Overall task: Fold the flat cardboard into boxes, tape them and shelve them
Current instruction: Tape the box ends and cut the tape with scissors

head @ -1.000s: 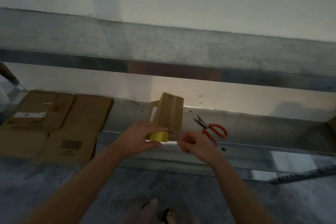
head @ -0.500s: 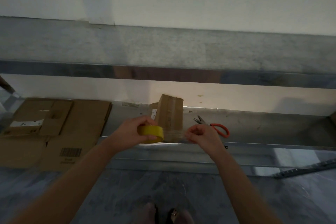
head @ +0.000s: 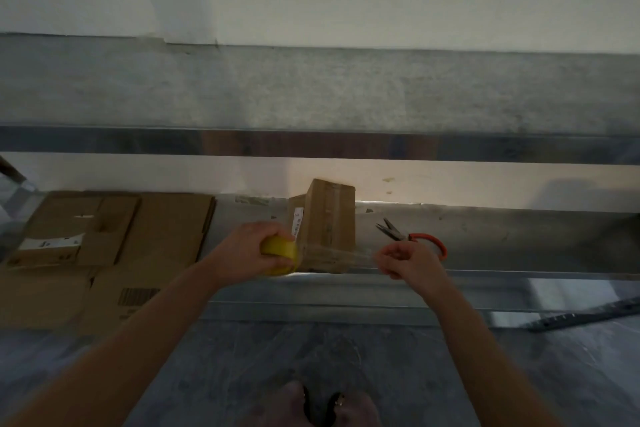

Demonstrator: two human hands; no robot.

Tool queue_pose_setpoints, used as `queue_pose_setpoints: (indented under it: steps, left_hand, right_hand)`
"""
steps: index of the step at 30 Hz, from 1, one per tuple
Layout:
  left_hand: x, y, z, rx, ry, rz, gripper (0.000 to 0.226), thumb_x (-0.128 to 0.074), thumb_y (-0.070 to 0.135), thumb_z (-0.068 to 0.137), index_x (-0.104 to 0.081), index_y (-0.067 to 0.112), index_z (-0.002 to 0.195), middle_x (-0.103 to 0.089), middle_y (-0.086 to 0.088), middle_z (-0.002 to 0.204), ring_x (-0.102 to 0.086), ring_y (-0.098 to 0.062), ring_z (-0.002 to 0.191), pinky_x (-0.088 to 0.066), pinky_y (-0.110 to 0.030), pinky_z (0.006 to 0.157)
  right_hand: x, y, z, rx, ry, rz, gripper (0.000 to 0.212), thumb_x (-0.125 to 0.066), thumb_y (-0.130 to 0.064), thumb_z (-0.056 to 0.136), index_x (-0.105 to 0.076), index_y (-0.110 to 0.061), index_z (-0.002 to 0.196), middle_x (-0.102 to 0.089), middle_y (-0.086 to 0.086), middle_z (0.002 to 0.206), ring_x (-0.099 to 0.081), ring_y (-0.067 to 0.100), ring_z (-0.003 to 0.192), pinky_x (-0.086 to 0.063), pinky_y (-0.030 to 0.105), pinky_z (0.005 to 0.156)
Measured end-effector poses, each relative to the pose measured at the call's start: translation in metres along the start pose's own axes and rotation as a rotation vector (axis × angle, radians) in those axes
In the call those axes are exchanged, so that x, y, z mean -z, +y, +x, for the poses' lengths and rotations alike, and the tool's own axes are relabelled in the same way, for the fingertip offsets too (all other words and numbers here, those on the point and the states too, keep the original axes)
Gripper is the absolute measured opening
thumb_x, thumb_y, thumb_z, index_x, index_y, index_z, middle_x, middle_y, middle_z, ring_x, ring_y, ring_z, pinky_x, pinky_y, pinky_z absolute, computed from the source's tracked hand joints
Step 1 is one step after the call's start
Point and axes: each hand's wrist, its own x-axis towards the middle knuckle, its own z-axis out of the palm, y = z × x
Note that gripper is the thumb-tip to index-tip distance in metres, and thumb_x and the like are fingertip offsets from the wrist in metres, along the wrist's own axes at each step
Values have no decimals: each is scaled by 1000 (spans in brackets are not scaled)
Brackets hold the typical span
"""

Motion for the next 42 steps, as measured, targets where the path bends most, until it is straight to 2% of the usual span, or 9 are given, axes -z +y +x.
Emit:
queue_pose_setpoints:
  steps: [6,15,21,25,29,33,36,38,42]
  left_hand:
    - [-25,-23,9,16,27,98,36,-79,42,74,-63,30,104,-54,17,96,-52,-4,88,-37,-21,75]
    - [-39,-42,28,30,4,161,38,-78,42,73,-67,28,107,-62,13,105,-56,-7,95,-47,-29,85]
    - [-41,-47,37,41,-2,145,34,-80,39,72,-66,30,101,-54,20,94,-50,3,82,-39,-17,71]
    - [-46,-47,42,65,-11,131,35,-78,40,74,-64,33,105,-54,22,96,-53,0,83,-33,-9,68]
    - [-47,-48,47,83,-29,140,39,-78,40,73,-63,36,109,-60,20,102,-55,-2,87,-38,-16,70]
    - [-46,-54,46,86,-30,130,40,-78,41,73,-63,39,109,-60,20,104,-56,-2,88,-39,-19,72]
    - [-46,-54,46,71,-23,117,40,-78,39,73,-63,38,110,-61,19,104,-57,-4,90,-40,-20,73]
    - [-45,-54,46,73,-18,112,42,-78,38,73,-62,38,112,-61,18,105,-57,-5,91,-41,-22,74]
    - [-42,-56,43,46,-29,116,47,-77,42,74,-61,39,118,-64,16,111,-57,-2,93,-43,-21,78]
  right_hand:
    - [-12,22,19,-57,-7,-28,7,-77,-18,83,-73,-22,78,-73,-1,69,-68,12,69,-53,22,64]
    - [-33,48,38,-235,-28,109,9,-76,-18,84,-71,-19,77,-71,-6,63,-65,7,64,-47,16,53]
    - [-53,57,44,-281,-9,232,9,-72,-17,87,-68,-16,79,-70,-4,68,-65,10,67,-48,19,56]
    - [-64,52,46,-336,40,344,9,-71,-14,88,-64,-17,83,-68,2,77,-62,11,68,-48,19,55]
    - [-78,46,37,-322,114,396,33,-77,-22,83,-54,-22,107,-65,3,97,-64,18,87,-53,27,64]
    - [-90,40,19,-212,298,145,40,-81,-27,78,-57,-19,109,-62,-4,101,-61,14,94,-54,34,83]
    - [-103,37,2,-133,229,230,22,-72,-17,86,-66,-27,104,-70,-10,99,-66,10,97,-55,31,88]
    - [-111,34,-6,-101,175,325,29,-70,-15,87,-63,-32,109,-71,-12,102,-66,7,99,-55,29,88]
    - [-116,23,-4,-10,176,271,49,-69,-37,89,-49,-36,133,-62,-21,119,-59,-3,107,-50,22,91]
